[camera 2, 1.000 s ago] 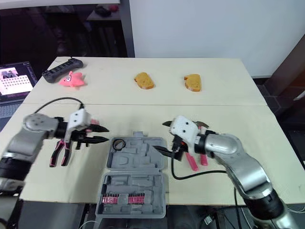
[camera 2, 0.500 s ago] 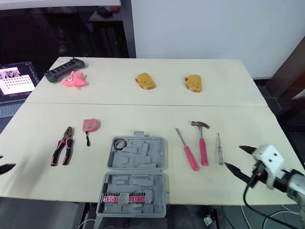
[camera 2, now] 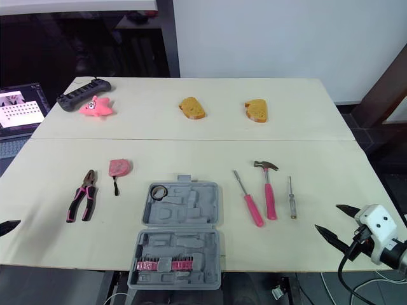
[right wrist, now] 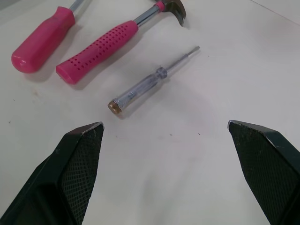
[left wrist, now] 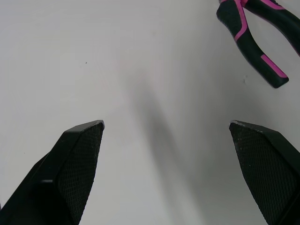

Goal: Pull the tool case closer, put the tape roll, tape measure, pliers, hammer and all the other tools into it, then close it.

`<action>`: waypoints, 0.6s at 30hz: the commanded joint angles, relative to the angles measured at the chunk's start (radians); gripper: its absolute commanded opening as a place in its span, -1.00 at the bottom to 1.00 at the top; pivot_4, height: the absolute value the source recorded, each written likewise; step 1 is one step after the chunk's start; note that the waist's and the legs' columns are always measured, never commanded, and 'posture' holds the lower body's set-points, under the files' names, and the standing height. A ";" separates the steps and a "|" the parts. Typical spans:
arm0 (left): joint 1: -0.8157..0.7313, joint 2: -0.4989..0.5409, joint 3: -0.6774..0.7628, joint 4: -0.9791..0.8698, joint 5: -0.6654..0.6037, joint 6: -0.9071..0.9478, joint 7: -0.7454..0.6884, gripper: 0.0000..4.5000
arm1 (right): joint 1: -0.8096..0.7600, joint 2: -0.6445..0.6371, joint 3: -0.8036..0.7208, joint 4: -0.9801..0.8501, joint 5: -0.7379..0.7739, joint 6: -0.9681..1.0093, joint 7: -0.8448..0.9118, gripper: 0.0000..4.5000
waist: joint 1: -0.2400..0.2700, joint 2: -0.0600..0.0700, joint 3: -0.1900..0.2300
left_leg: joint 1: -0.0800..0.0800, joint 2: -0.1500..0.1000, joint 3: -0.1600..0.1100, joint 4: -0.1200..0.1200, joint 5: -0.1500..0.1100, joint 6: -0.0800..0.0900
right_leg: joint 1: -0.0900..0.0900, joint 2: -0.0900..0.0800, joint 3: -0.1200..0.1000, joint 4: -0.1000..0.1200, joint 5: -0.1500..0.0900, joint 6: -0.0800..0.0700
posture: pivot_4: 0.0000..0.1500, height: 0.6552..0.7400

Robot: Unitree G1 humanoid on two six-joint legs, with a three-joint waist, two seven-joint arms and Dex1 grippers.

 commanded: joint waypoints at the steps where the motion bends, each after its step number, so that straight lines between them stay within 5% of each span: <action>1: 0.022 -0.036 0.053 -0.104 -0.055 0.047 0.020 0.98 | -0.039 0.002 0.032 -0.114 0.042 0.072 -0.033 1.00 | -0.001 0.001 0.000 | 0.000 0.000 0.000 0.000 0.000 0.000 | 0.000 0.000 0.000 0.000 0.000 0.000 | 1.00 1.00; 10: 0.203 -0.433 0.092 -0.874 -0.237 0.351 0.369 0.98 | -0.325 0.009 0.290 -0.518 0.198 0.408 -0.130 1.00 | -0.007 0.001 0.000 | -0.001 0.001 0.000 0.001 0.000 -0.001 | 0.000 0.000 0.001 0.001 0.002 0.004 | 1.00 1.00; 18: 0.063 -0.783 -0.099 -1.123 -0.038 0.396 0.867 0.98 | -0.612 0.059 0.574 -0.580 0.182 0.478 -0.091 1.00 | 0.014 -0.001 -0.001 | -0.001 -0.001 -0.002 0.004 0.001 -0.001 | 0.003 -0.001 0.000 0.000 0.004 0.007 | 1.00 1.00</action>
